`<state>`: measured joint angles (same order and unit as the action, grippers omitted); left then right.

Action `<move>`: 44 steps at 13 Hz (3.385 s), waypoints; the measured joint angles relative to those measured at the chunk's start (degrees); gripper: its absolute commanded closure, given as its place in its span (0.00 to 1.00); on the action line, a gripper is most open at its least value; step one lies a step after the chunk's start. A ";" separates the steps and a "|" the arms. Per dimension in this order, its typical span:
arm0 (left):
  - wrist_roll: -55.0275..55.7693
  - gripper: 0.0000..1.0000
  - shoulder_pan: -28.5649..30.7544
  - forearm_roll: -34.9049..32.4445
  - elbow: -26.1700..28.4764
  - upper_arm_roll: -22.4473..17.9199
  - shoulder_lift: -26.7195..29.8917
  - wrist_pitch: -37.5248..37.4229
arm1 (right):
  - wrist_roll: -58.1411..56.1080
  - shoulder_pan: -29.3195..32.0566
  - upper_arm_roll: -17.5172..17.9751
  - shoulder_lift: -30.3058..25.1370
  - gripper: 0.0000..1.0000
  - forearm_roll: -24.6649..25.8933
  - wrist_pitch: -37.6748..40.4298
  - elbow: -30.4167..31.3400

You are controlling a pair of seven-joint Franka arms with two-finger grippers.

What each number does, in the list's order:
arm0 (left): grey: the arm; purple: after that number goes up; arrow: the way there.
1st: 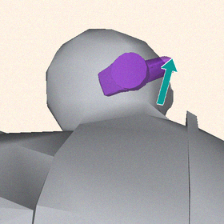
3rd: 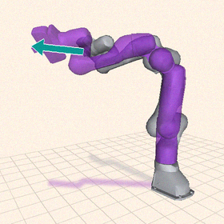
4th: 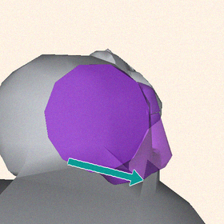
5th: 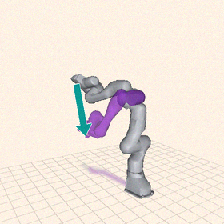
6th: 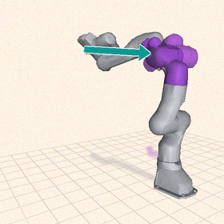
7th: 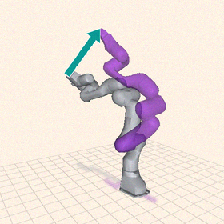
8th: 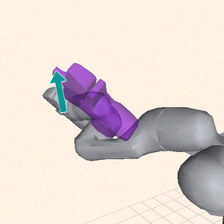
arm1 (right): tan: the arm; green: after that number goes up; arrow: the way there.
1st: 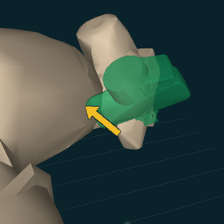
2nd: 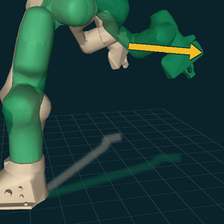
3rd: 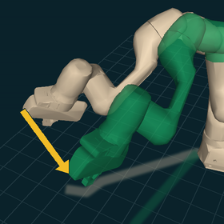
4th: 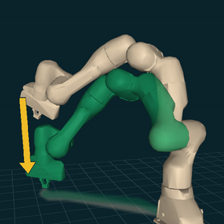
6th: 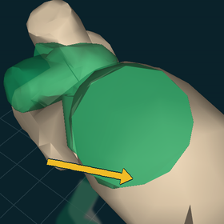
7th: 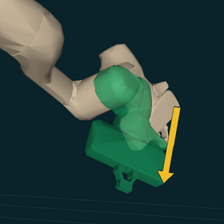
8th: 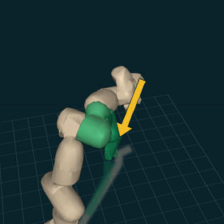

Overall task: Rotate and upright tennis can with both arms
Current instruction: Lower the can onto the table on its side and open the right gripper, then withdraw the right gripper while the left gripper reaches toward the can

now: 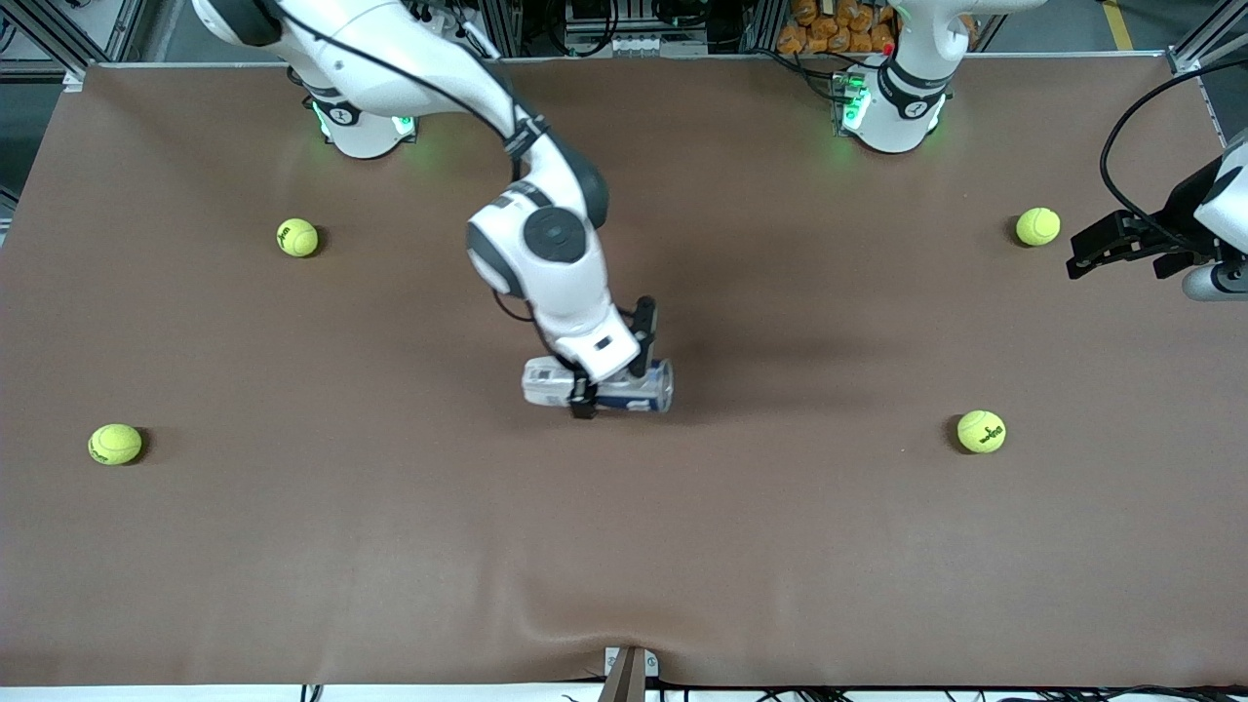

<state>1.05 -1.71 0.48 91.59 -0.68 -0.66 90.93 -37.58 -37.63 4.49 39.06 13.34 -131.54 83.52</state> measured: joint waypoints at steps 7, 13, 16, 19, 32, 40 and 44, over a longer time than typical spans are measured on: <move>-0.03 0.00 0.06 1.71 0.04 -0.04 -1.17 -0.97 | -0.44 -1.12 -0.34 8.25 0.05 8.35 -6.74 0.25; -0.13 0.00 0.07 1.73 0.03 -0.04 -1.19 -1.16 | -0.44 -1.03 -1.01 8.19 0.00 8.47 -7.14 -1.22; -0.19 0.00 0.06 2.64 0.04 -0.03 -1.21 -1.25 | -0.44 -1.18 -0.40 4.81 0.00 8.19 -4.27 -1.64; -3.50 0.00 0.09 8.08 0.09 -0.06 -2.01 -2.56 | -0.49 -1.20 0.47 -2.04 0.00 2.59 3.71 -2.17; -15.90 0.00 2.91 36.50 1.41 -0.33 -16.22 -7.91 | 7.70 25.11 -1.20 -20.43 0.00 -3.86 17.96 -2.42; -20.57 0.00 0.79 47.74 7.42 1.36 -20.73 -5.19 | 10.14 40.27 -4.55 -28.14 0.00 -11.05 30.51 -2.34; -28.05 0.00 0.81 52.40 14.56 1.84 -21.06 0.47 | 25.77 40.21 -6.10 -30.99 0.00 -11.94 39.79 -1.88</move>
<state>-27.00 -0.90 52.88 106.15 1.16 -21.72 91.40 -11.82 2.58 -1.61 8.06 1.40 -91.75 81.64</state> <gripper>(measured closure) 0.000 0.000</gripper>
